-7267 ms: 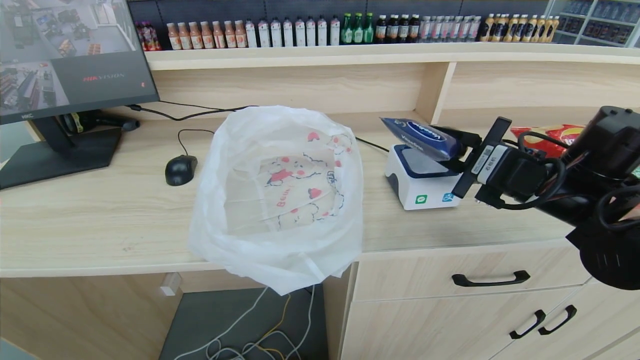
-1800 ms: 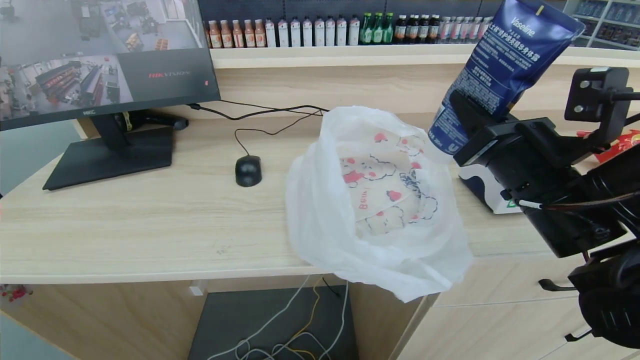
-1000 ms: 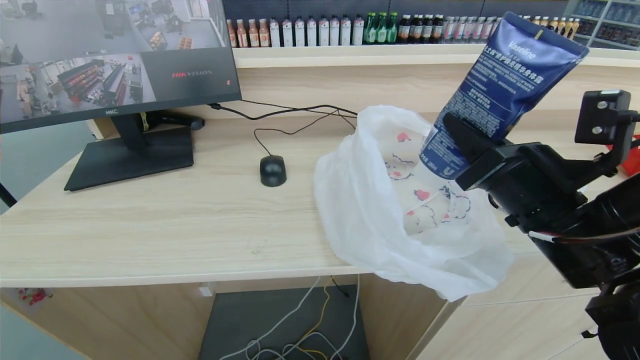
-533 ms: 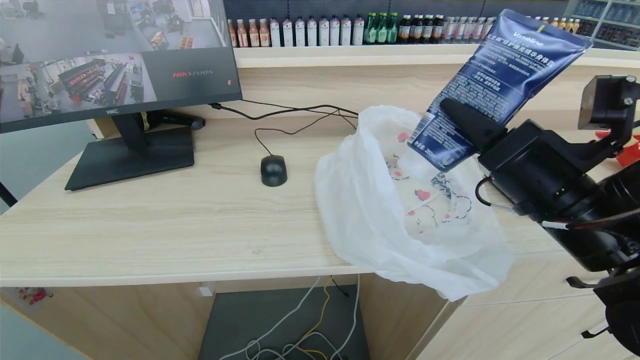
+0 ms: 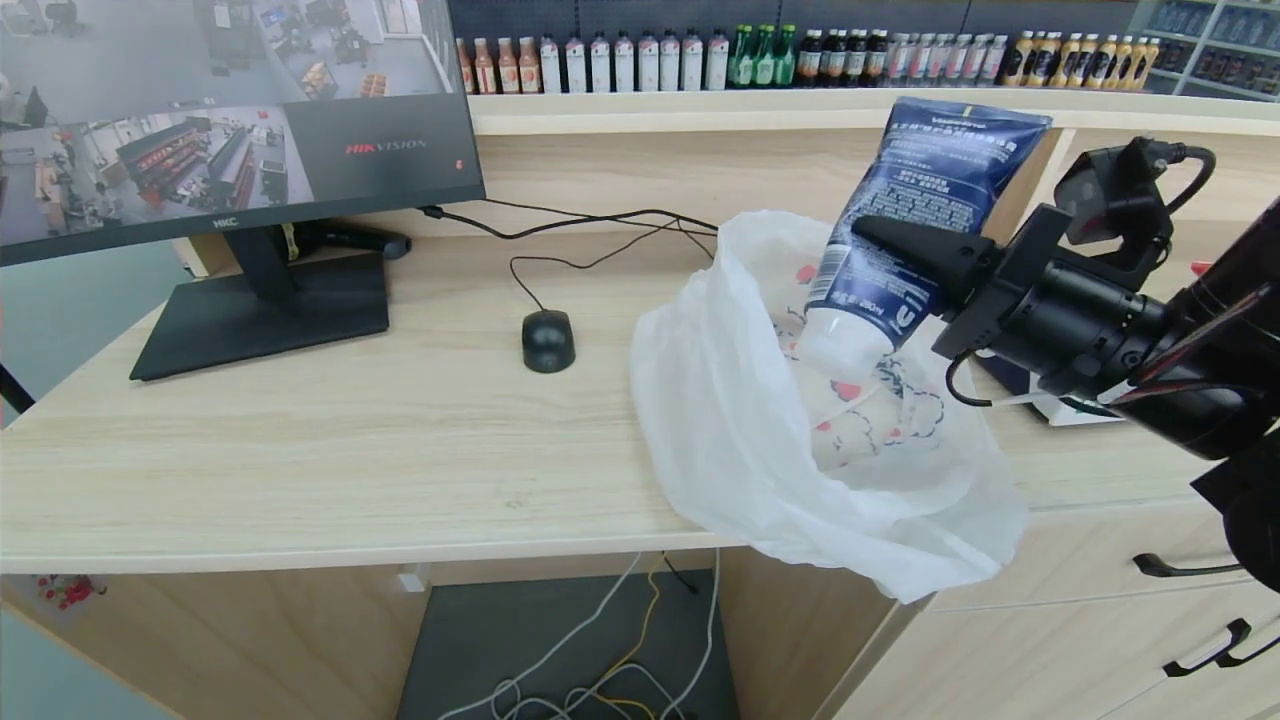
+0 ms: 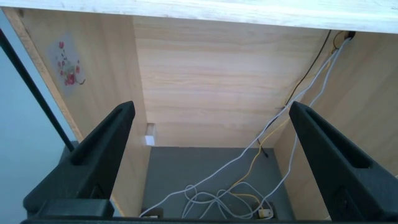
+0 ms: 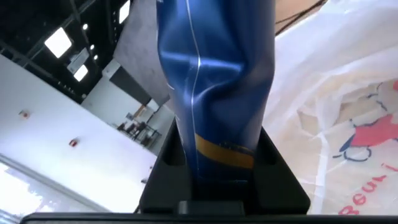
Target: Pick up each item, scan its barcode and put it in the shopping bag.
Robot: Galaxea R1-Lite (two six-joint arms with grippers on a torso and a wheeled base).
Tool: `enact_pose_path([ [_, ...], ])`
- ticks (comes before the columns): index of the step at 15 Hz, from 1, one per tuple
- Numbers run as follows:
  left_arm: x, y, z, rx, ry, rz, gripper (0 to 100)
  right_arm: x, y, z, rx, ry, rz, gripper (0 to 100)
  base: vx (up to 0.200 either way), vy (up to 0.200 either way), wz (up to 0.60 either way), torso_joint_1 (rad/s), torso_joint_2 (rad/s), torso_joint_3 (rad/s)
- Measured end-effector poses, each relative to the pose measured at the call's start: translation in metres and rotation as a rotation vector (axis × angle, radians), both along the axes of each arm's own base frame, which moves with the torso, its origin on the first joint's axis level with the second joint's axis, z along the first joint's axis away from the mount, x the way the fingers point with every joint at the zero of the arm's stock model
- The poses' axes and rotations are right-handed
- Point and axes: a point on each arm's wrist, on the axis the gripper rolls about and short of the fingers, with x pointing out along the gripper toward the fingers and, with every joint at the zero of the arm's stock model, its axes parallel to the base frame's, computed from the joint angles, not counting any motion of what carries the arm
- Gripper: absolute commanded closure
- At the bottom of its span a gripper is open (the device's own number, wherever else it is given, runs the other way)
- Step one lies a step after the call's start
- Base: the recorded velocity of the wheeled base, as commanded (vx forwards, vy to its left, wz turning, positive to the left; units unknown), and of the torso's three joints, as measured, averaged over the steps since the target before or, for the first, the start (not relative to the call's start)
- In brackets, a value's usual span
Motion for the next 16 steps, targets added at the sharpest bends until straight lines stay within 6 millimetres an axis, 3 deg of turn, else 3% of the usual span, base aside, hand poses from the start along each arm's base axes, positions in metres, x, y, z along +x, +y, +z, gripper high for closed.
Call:
enact_pose_path([
  [10,0.000,0.000,0.000,0.000,0.000,0.000,0,0.029,0.013,-0.033,-0.054,0.129,0.114,100,0.000,0.000,0.00,0.000,0.00,0.000],
  [16,0.000,0.000,0.000,-0.001,0.000,-0.001,0,0.028,0.024,-0.052,-0.076,0.191,0.146,100,0.000,0.000,0.00,0.000,0.00,0.000],
])
